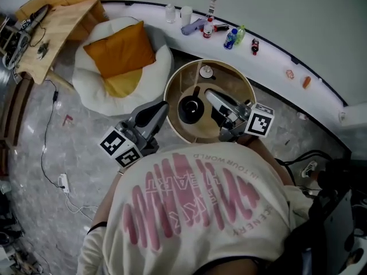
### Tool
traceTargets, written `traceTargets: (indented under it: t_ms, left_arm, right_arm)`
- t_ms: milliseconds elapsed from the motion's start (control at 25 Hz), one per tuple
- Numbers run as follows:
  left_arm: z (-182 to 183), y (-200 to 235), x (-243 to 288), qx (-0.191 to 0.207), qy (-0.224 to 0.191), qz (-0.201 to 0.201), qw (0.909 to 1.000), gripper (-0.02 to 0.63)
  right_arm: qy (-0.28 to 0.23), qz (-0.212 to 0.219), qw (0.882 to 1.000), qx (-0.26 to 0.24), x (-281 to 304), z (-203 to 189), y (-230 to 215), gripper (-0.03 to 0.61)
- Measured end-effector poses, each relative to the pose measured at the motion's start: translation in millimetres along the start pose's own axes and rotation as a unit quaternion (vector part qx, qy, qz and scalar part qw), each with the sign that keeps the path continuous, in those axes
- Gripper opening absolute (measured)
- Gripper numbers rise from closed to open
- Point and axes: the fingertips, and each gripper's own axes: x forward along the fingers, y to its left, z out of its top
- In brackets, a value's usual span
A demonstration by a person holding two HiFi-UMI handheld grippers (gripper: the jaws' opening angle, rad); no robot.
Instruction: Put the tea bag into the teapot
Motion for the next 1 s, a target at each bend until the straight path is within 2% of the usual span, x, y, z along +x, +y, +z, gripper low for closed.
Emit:
traceTargets:
  t_ms: [240,520,1000]
  left_arm:
    - [-14,-5,7,-0.016,0.014,-0.025,0.9995,0.003]
    - [-22,-10,11,-0.02,0.018,-0.026,0.9993,0.003]
    - [-32,-15,3,-0.016,0.032,-0.014,0.9993,0.003]
  right_arm:
    - [0.036,-0.04,0.997,-0.064,-9,-6,-7,0.003]
    - [0.064,-0.05,0.994,-0.078,-19,-18,-13,0.003]
    - [0.054,-0.052,0.995,-0.064,-23,-20,-16,0.003]
